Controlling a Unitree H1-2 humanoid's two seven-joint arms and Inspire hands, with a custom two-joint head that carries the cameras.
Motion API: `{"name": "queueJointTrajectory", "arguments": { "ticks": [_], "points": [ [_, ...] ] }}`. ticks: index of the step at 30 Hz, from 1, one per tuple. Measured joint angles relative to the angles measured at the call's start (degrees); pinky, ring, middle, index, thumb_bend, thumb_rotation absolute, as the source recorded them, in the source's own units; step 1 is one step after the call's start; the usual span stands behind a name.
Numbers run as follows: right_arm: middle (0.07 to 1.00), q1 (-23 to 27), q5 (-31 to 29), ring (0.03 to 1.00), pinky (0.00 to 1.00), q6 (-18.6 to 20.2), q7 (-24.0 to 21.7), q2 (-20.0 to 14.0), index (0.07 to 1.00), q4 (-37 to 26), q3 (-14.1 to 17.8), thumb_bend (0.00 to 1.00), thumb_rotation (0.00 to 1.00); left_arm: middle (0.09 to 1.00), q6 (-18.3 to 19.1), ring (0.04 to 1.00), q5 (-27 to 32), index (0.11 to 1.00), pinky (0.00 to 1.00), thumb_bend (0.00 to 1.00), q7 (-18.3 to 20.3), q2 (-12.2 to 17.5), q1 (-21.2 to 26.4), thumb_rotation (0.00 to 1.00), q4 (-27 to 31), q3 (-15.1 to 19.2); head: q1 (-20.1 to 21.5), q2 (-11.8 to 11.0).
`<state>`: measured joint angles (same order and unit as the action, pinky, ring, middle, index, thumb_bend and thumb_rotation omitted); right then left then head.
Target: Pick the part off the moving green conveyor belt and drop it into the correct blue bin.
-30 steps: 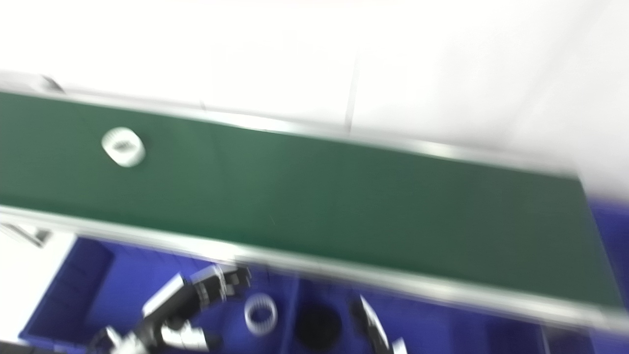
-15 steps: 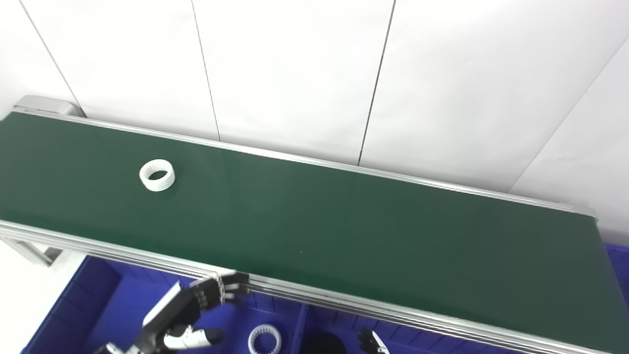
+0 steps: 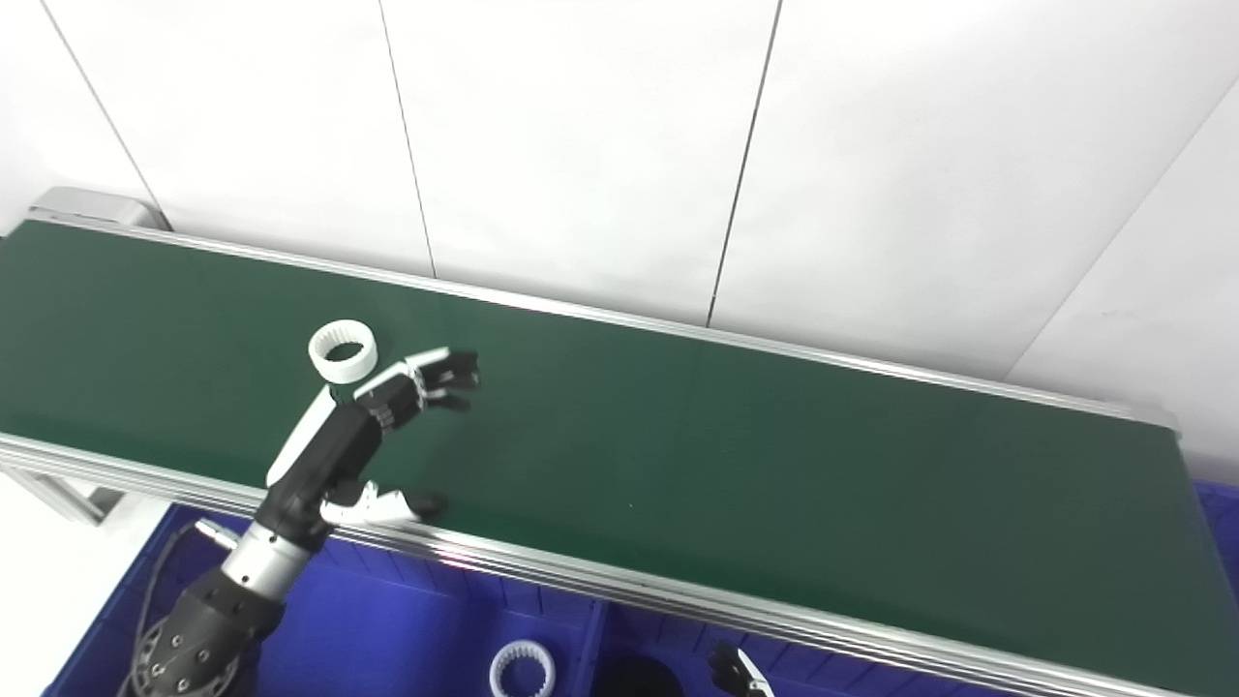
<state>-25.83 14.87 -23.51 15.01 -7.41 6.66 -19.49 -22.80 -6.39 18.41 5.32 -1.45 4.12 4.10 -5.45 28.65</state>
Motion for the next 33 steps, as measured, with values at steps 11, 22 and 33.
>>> {"name": "queueJointTrajectory", "arguments": {
  "ticks": [11,22,33],
  "points": [
    [0.816,1.52,-0.25,0.799,0.72,-0.01,4.06,-2.32,0.845,0.18,-3.51,0.79,0.37,0.899,10.41,0.868,-12.76,0.878,0.81,0.78,-5.85,3.46,10.15,0.50,-0.33,-1.68,-0.53,-0.09],
    [0.813,1.78,-1.04,0.799,0.69,-0.01,4.66,-3.08,0.844,0.33,-4.63,0.79,0.36,0.932,15.27,0.921,-22.67,0.889,0.84,0.80,-12.26,6.62,17.80,0.42,-14.96,-5.53,-0.70,-0.26],
    [0.807,1.90,-1.12,0.790,0.59,-0.02,4.68,-3.03,0.839,0.34,-4.75,0.81,0.38,0.987,16.86,1.000,-28.45,0.885,1.00,0.90,-21.29,9.41,23.78,0.32,-31.43,-10.06,-0.35,-0.26]
  ]
}}
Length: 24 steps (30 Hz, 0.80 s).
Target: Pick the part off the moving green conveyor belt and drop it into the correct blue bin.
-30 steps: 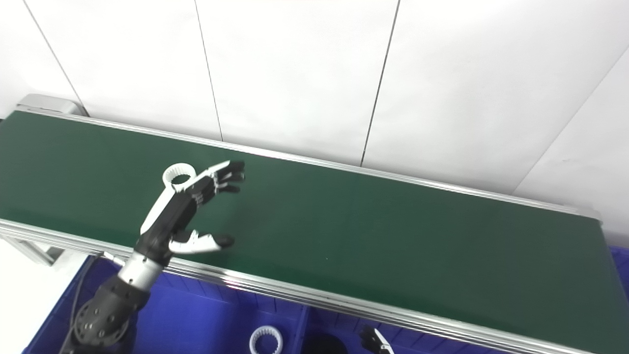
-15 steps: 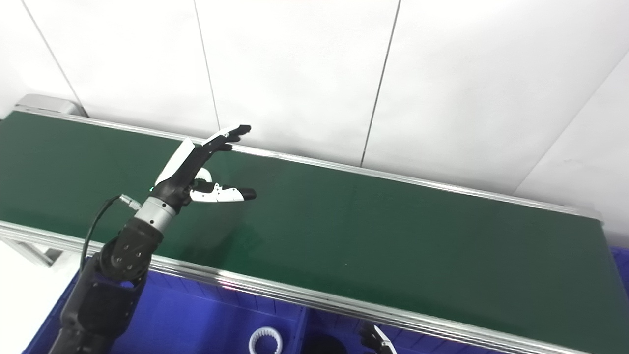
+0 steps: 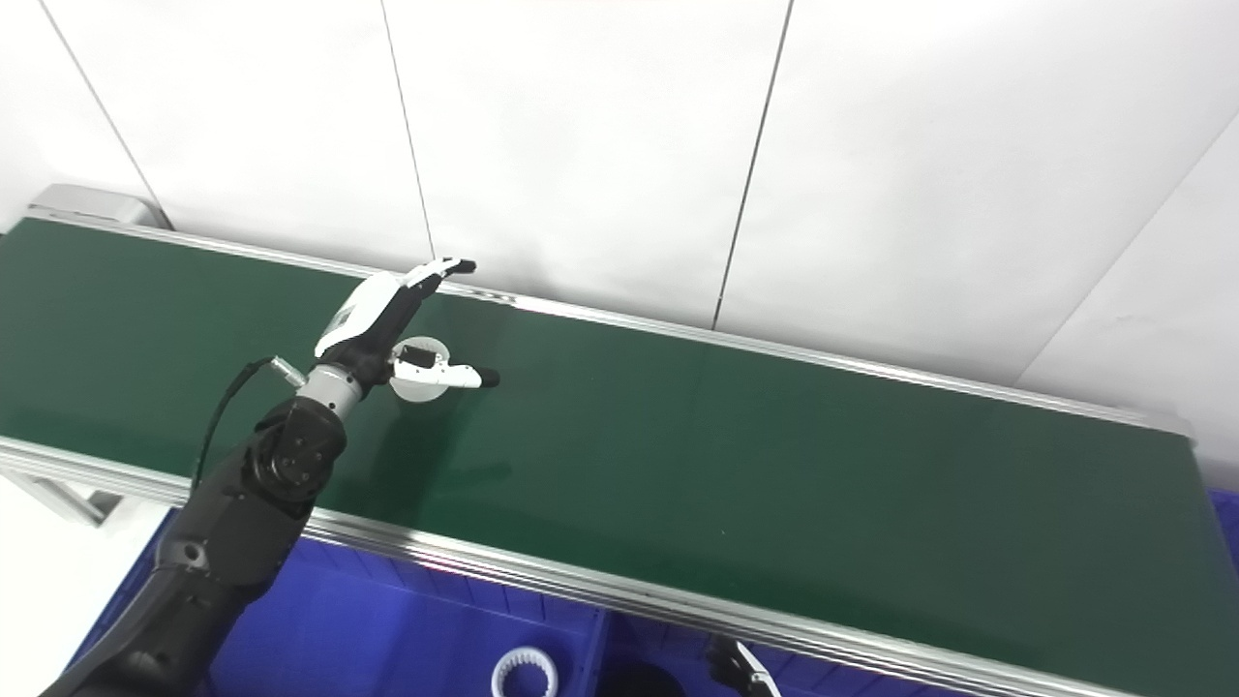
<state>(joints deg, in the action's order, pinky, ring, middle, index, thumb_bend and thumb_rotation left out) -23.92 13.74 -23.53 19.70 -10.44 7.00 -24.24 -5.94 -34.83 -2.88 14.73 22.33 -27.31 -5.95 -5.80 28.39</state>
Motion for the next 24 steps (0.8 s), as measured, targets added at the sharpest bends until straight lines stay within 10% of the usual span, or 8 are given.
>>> {"name": "queueJointTrajectory", "arguments": {
  "ticks": [12,18,20,24],
  "points": [
    [0.806,-0.07,-0.79,0.782,0.55,0.00,0.05,-0.01,0.836,-0.09,-0.16,0.80,0.37,0.946,2.44,0.964,-4.93,0.842,0.99,0.87,-5.17,0.71,2.23,0.20,-7.92,-6.35,0.18,0.35],
    [0.808,0.00,-0.58,0.785,0.67,0.00,0.83,-0.04,0.846,-0.15,-0.57,0.79,0.38,0.726,2.41,0.673,-1.13,0.708,0.58,0.72,-2.79,0.46,2.44,0.01,-7.27,-7.52,0.18,0.53],
    [0.805,-0.01,-0.27,0.779,0.62,0.00,1.18,-0.10,0.843,-0.16,-0.70,0.80,0.39,0.513,2.40,0.499,0.51,0.549,0.48,0.54,-2.38,0.50,2.51,0.00,-6.26,-7.05,0.26,0.61],
    [0.800,0.00,-0.01,0.767,0.57,0.00,1.40,-0.12,0.837,-0.38,-0.67,0.80,0.37,0.511,0.65,0.448,3.00,0.500,0.49,0.50,-2.82,0.22,2.34,0.00,-6.16,-6.55,0.35,0.79]
  ]
}}
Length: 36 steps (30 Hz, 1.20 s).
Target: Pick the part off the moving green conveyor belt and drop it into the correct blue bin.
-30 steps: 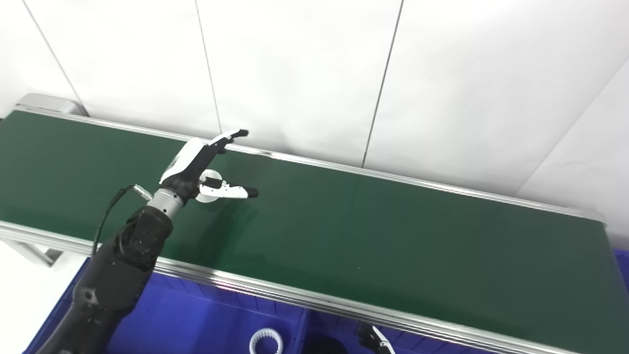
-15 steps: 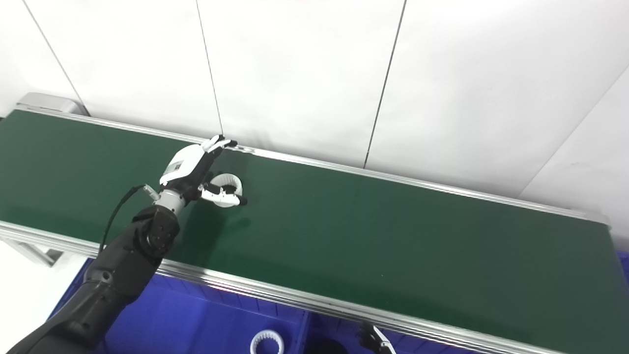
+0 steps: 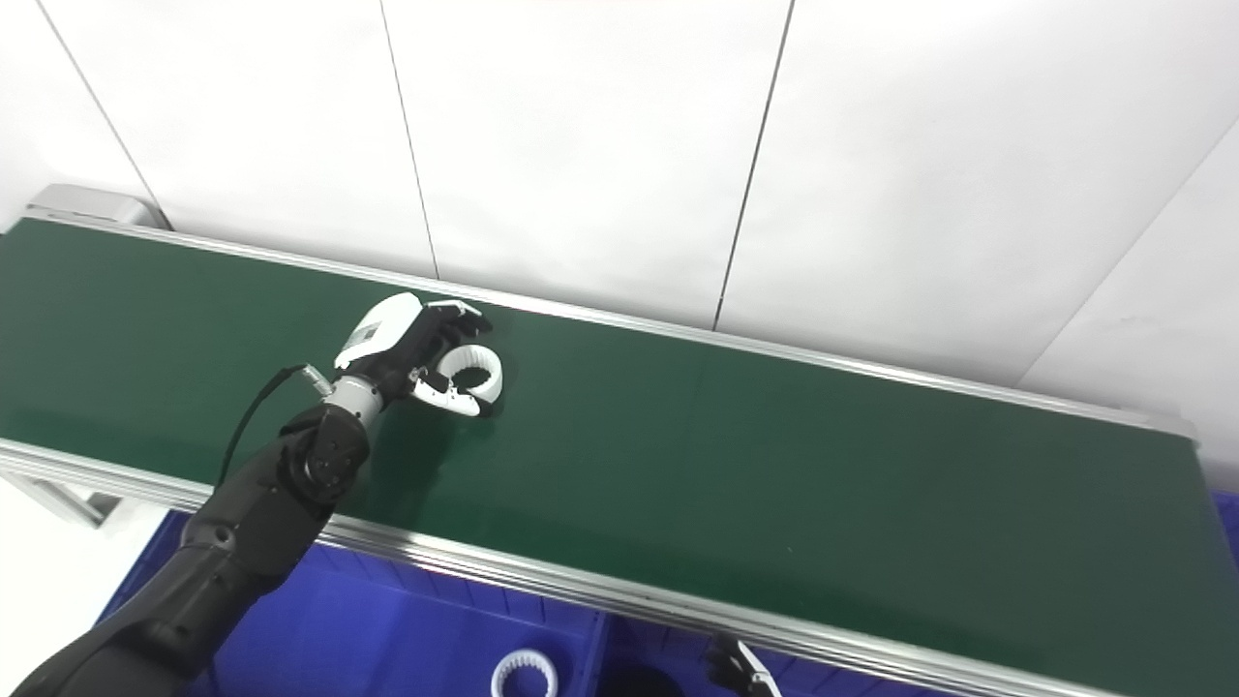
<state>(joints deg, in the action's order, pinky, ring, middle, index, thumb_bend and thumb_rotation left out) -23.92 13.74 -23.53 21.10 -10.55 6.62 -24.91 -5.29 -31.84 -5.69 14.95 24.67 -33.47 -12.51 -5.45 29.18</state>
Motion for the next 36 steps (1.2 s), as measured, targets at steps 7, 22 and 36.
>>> {"name": "queueJointTrajectory", "arguments": {
  "ticks": [7,22,36],
  "points": [
    [0.794,0.05,-0.04,0.765,0.61,0.00,0.41,0.06,0.837,-0.01,-0.36,0.79,0.36,0.520,-2.40,0.434,1.21,0.497,0.48,0.50,-1.00,-0.98,-0.31,0.00,-0.34,-1.15,-0.18,0.18],
    [0.806,-0.53,1.67,0.780,0.68,0.00,2.07,0.06,0.849,-1.80,-1.06,0.79,0.41,0.500,-2.86,0.417,1.48,0.528,0.45,0.50,1.33,1.91,-9.02,0.00,18.17,-1.25,4.30,7.47],
    [0.811,-4.88,2.31,0.797,0.76,0.02,-3.64,3.23,0.854,-11.06,3.02,0.80,0.41,0.510,-7.19,0.427,12.48,0.518,0.45,0.50,9.16,6.41,-28.29,0.00,38.47,4.56,17.40,22.50]
  ]
}}
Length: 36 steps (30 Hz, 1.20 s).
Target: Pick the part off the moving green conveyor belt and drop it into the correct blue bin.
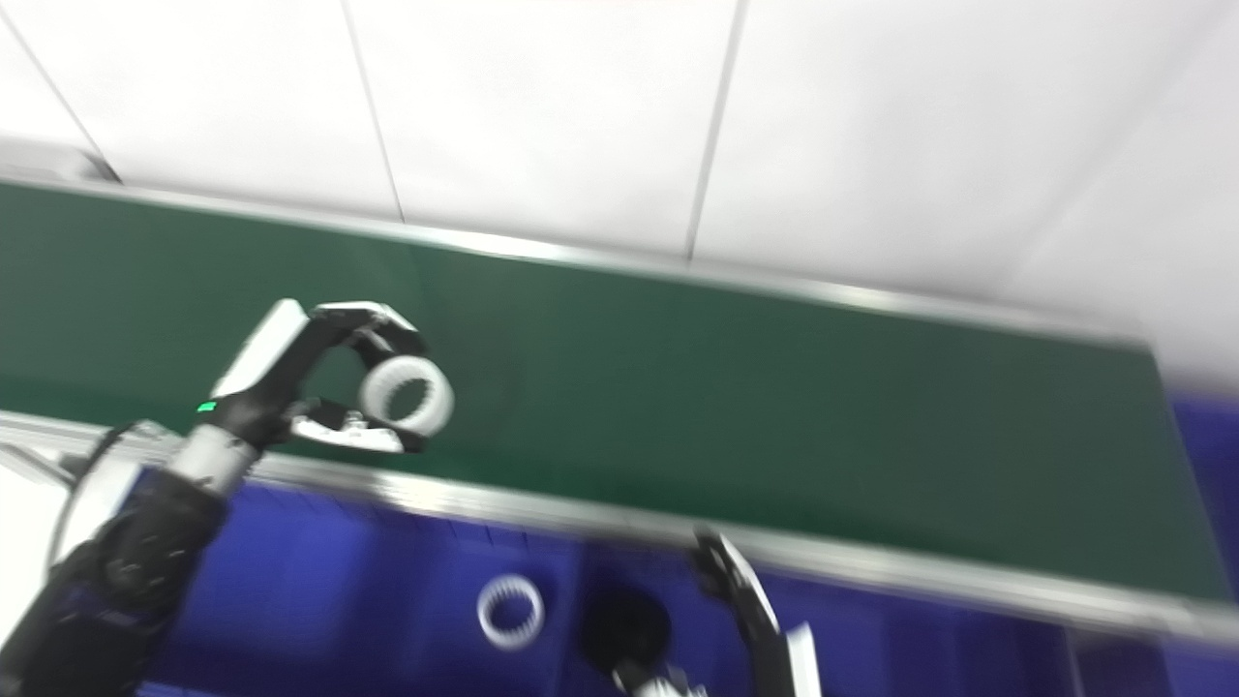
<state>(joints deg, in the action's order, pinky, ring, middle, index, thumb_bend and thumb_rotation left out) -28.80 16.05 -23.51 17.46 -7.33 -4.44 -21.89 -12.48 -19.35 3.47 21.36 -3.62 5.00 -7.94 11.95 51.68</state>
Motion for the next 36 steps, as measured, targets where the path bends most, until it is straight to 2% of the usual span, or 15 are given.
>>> {"name": "queueJointTrajectory", "arguments": {
  "ticks": [1,3,6,10,19,20,21,22,23,25,26,28,30,32,36],
  "points": [
    [0.810,0.07,0.24,0.790,0.75,0.10,-0.44,0.41,0.855,-0.26,0.50,0.80,0.43,0.510,-1.08,0.421,-0.11,0.521,0.44,0.50,0.03,0.02,-1.00,0.00,-0.04,-0.07,0.00,0.00],
    [0.806,0.21,1.10,0.786,0.74,1.08,-1.38,1.57,0.850,-1.14,1.53,0.81,0.43,0.507,-4.24,0.411,-0.57,0.530,0.43,0.50,0.03,0.07,-2.91,0.00,-0.21,-0.30,1.66,1.93],
    [0.803,0.21,1.83,0.787,0.73,1.83,-2.78,3.00,0.847,-2.74,2.40,0.81,0.42,0.509,-7.61,0.401,0.43,0.532,0.42,0.50,0.96,0.09,-5.10,0.00,-1.91,-0.99,2.20,2.02],
    [0.805,-0.07,2.12,0.790,0.74,1.98,-3.99,4.16,0.844,-3.06,3.31,0.82,0.43,0.515,-7.05,0.449,0.41,0.497,0.50,0.50,3.76,-0.04,-7.75,0.00,-2.21,-2.43,3.78,2.37],
    [0.803,-0.82,2.69,0.788,0.73,1.98,-5.38,5.37,0.842,-3.24,5.10,0.82,0.43,0.514,-6.72,0.441,-6.17,0.508,0.51,0.50,5.70,-0.25,-9.16,0.00,-3.28,-6.06,3.60,1.93],
    [0.803,-1.11,2.68,0.789,0.73,1.98,-5.38,5.54,0.841,-3.24,5.31,0.82,0.43,0.515,-5.39,0.440,-7.19,0.509,0.52,0.50,6.94,-0.25,-9.15,0.00,-3.19,-6.73,3.52,1.76],
    [0.805,-1.15,2.68,0.790,0.73,1.98,-5.38,5.56,0.843,-3.24,5.32,0.82,0.44,0.503,-5.14,0.523,-7.22,0.502,0.50,0.51,7.12,-0.26,-9.16,0.00,-3.19,-6.77,3.43,1.58],
    [0.805,-1.34,2.70,0.790,0.73,1.97,-5.40,5.68,0.843,-3.24,5.40,0.82,0.44,0.503,-4.21,0.523,-7.95,0.502,0.50,0.51,7.80,-0.19,-9.11,0.00,-3.20,-7.09,3.43,1.58],
    [0.805,-1.43,2.74,0.791,0.73,1.98,-5.41,5.77,0.844,-3.24,5.50,0.82,0.44,0.683,-3.44,0.673,-8.78,0.676,0.61,0.56,8.49,-0.02,-8.97,0.12,-3.23,-7.55,3.34,1.32],
    [0.805,-1.45,2.92,0.792,0.73,1.98,-5.45,5.88,0.844,-3.24,5.69,0.82,0.44,0.821,-2.07,0.791,-10.99,0.803,0.70,0.55,9.49,0.20,-8.74,0.29,-3.47,-8.68,3.34,1.14],
    [0.805,-1.44,2.93,0.793,0.73,1.98,-5.50,5.91,0.844,-3.24,5.81,0.82,0.44,0.857,-1.54,0.814,-12.01,0.836,0.71,0.55,10.24,0.36,-8.56,0.38,-3.52,-9.49,3.34,1.14],
    [0.804,-1.43,2.92,0.792,0.73,1.98,-5.63,5.94,0.844,-3.24,5.98,0.82,0.43,0.944,-0.32,0.900,-13.20,0.902,0.80,0.57,11.17,0.33,-8.36,0.67,-3.50,-10.23,3.34,1.14],
    [0.804,-1.45,2.94,0.794,0.74,1.98,-6.04,5.99,0.844,-3.23,6.06,0.82,0.43,0.972,0.44,0.933,-12.78,0.927,0.84,0.57,11.50,0.11,-8.09,0.83,-3.63,-10.08,4.13,0.53],
    [0.811,-1.47,2.89,0.800,0.75,1.99,-6.32,6.14,0.847,-3.23,6.22,0.82,0.43,0.990,1.51,0.960,-8.62,0.948,0.88,0.60,12.54,-0.60,-7.75,0.88,-3.58,-9.29,4.39,0.53],
    [0.830,-1.85,2.57,0.819,0.78,3.30,-7.66,6.33,0.861,-3.52,6.40,0.82,0.42,0.995,1.83,0.974,4.56,0.956,0.92,0.68,15.59,-2.75,-7.63,0.78,-3.57,-8.33,5.10,0.88]
  ]
}}
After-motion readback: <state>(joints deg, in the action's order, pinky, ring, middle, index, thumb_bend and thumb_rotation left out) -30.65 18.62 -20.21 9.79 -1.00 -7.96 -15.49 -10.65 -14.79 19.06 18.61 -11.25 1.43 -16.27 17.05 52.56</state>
